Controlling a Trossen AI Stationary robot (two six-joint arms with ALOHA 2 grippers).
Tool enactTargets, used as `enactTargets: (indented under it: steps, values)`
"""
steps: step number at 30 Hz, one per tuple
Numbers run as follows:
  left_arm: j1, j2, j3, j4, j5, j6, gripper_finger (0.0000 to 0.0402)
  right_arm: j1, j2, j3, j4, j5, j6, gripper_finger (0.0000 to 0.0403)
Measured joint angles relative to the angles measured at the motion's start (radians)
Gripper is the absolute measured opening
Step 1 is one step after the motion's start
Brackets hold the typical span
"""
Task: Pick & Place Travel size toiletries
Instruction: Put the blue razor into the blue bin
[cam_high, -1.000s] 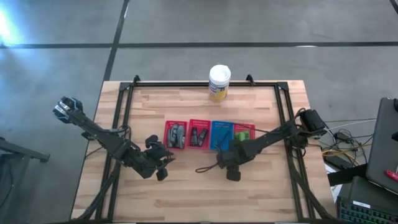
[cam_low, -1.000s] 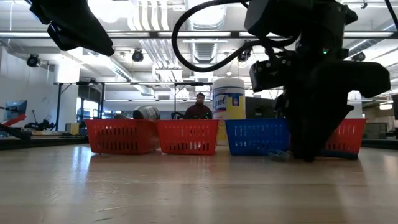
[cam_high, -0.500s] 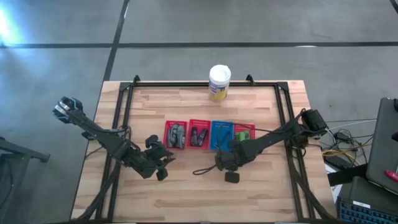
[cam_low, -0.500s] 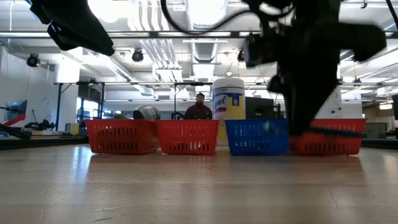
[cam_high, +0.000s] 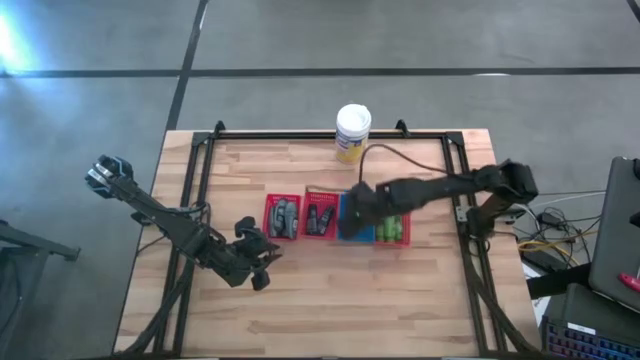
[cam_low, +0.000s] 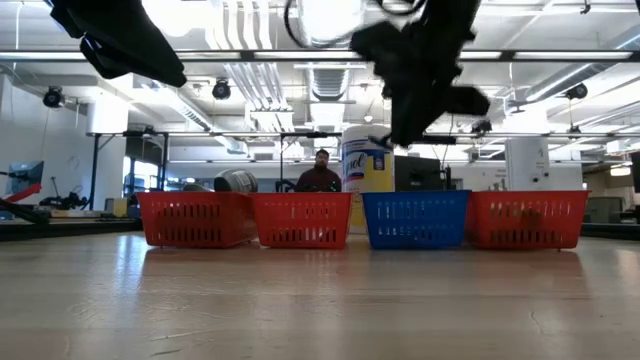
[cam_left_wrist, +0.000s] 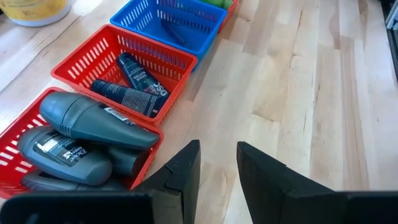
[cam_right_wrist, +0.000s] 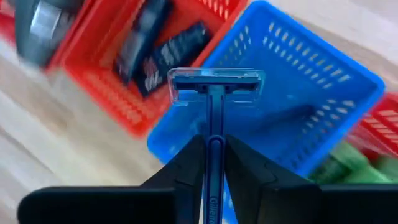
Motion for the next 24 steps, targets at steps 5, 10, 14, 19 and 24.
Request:
enactTargets:
  steps: [5, 10, 14, 19, 24]
  values:
    - [0.000, 0.000, 0.000, 0.005, 0.000, 0.003, 0.0110, -0.096, 0.038, -0.043, 0.078, -0.073, 0.023, 0.0069]
    - [0.000, 0.000, 0.000, 0.009, 0.002, 0.003, 0.0110, -0.083, 0.058, -0.055, 0.056, -0.074, 0.013, 0.0094]
    - [0.000, 0.000, 0.000, 0.012, 0.008, 0.005, 0.0110, -0.074, 0.049, -0.057, 0.054, -0.055, 0.003, 0.0126]
    - [0.001, -0.002, 0.000, 0.032, 0.047, 0.032, 0.0110, -0.012, -0.042, -0.037, 0.058, 0.004, -0.121, 0.0169]
    - [0.067, -0.002, 0.000, 0.156, 0.166, 0.182, 0.0107, 0.040, -0.154, -0.055, 0.055, -0.090, -0.169, 0.0194]
